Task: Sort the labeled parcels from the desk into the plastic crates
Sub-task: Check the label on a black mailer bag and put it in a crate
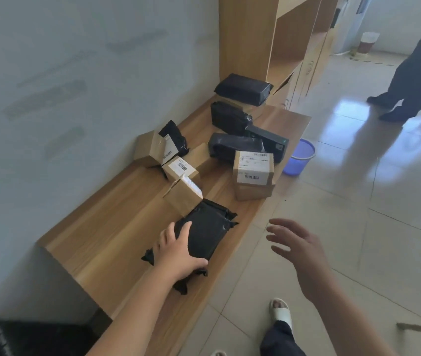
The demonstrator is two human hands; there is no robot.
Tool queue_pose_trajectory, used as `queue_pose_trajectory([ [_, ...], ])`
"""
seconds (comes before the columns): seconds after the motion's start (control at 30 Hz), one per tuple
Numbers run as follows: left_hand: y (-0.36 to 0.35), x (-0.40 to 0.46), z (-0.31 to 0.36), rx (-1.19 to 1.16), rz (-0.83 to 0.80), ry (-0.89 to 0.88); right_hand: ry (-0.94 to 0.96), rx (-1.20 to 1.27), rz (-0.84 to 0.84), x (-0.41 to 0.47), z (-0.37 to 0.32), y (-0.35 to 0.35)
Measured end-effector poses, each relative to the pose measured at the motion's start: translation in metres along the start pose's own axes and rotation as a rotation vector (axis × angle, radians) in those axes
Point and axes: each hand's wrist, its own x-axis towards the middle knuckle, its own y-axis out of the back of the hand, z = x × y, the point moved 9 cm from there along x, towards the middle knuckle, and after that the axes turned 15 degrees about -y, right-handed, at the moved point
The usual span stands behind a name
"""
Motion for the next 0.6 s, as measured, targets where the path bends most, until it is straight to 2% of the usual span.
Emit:
queue_pose_trajectory([
  [0.23, -0.015, 0.027, -0.012, 0.069, -0.087, 0.16, 0.017, -0.253, -0.25, 0.085, -0.065, -0.039],
  [0.43, -0.017, 0.03, -0.01, 0.084, -0.071, 0.311, -0.008, -0.377, -0.385, 0.127, -0.093, -0.045],
  [0.6, -0.015, 0.035, -0.007, 0.042, -0.039, 0.354, -0.045, -0.422, -0.454, 0.142, -0.098, -0.046],
])
